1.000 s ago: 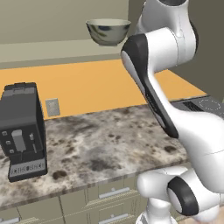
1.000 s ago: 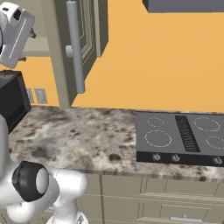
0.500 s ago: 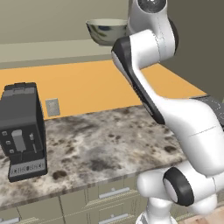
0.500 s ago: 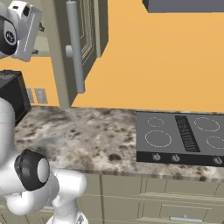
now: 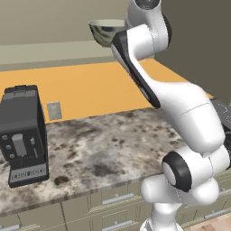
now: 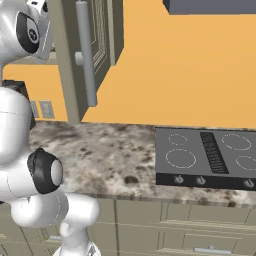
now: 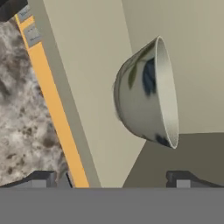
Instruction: Move the bowls from the cabinet to the plates on the dining table.
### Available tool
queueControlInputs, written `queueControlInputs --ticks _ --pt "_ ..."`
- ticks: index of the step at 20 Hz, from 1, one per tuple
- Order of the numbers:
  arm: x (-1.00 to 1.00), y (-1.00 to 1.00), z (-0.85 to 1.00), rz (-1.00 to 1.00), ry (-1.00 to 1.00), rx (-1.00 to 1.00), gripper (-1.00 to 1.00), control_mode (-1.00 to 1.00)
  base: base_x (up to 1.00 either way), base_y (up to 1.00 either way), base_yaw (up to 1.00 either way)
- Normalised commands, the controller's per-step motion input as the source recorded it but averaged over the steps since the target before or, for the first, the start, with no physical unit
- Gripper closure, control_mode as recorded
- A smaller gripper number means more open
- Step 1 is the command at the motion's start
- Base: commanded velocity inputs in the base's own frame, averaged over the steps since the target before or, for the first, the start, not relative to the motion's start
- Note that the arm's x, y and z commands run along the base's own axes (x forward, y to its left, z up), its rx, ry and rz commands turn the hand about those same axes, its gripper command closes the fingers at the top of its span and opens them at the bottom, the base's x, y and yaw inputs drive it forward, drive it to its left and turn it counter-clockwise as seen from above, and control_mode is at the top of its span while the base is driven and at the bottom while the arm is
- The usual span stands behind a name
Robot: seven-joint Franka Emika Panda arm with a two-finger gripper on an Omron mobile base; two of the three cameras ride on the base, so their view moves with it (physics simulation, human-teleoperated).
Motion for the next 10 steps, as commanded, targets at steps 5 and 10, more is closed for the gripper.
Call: queueControlInputs --ticks 5,10 --pt "0.76 0.0 0.0 0.0 0.04 0.1 -1.0 -1.0 0.0 0.0 0.0" --pt "0.86 0.0 0.01 0.0 0.04 0.08 -1.0 -1.0 0.0 0.0 0.0"
